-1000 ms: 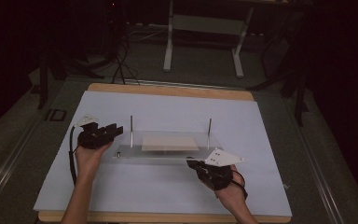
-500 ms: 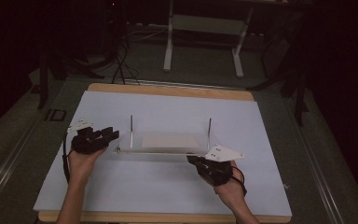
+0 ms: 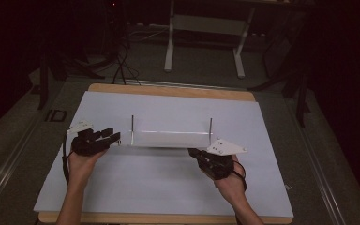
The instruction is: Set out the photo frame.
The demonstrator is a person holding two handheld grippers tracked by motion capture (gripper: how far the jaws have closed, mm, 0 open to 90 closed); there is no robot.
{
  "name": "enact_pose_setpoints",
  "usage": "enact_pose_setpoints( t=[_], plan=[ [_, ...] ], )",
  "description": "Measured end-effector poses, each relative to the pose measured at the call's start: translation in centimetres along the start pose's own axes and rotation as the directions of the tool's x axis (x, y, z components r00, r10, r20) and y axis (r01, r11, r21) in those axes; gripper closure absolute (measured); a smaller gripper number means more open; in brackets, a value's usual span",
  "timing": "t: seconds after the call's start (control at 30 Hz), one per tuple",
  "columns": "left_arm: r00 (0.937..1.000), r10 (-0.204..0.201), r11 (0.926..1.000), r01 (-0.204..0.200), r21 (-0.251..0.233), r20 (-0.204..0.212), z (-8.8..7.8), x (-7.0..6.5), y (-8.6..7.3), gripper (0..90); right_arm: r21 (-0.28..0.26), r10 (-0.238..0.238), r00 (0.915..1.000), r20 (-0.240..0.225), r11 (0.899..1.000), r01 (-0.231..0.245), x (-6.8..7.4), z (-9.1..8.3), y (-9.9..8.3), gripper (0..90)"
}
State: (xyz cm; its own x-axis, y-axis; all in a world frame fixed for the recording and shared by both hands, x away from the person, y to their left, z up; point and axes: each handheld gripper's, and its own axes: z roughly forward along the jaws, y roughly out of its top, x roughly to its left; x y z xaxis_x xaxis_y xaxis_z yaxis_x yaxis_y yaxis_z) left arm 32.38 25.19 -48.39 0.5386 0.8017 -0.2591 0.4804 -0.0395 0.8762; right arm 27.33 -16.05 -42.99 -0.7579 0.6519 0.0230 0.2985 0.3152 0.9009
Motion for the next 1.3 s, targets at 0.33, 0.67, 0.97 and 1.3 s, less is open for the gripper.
enact_pose_setpoints(
  t=[0.33, 0.67, 0.97, 1.3],
  plan=[
    [0.9997, 0.022, 0.9997, -0.022, -0.007, -0.012, -0.8, 0.1, 0.1, 54.0, -0.013, 0.002, 0.9999, 0.016, 1.0, -0.002, -0.5, 0.3, 0.8, 90.0],
    [0.9977, 0.066, 0.9977, -0.066, 0.014, 0.014, -1.3, 0.2, 0.0, 53.6, -0.027, 0.013, 0.9995, 0.028, 1.0, -0.012, -1.1, 0.5, 1.5, 90.0],
    [0.9893, 0.119, 0.9923, -0.121, 0.027, 0.084, -0.9, -0.6, 0.2, 53.7, -0.04, 0.023, 0.999, 0.037, 0.999, -0.022, -1.7, 0.4, 2.0, 90.0],
    [0.9796, 0.192, 0.9807, -0.193, 0.026, 0.061, -0.3, -2.2, 1.0, 58.9, -0.05, 0.032, 0.9989, 0.035, 0.998, -0.03, -2.0, 0.5, 2.2, 90.0]
  ],
)
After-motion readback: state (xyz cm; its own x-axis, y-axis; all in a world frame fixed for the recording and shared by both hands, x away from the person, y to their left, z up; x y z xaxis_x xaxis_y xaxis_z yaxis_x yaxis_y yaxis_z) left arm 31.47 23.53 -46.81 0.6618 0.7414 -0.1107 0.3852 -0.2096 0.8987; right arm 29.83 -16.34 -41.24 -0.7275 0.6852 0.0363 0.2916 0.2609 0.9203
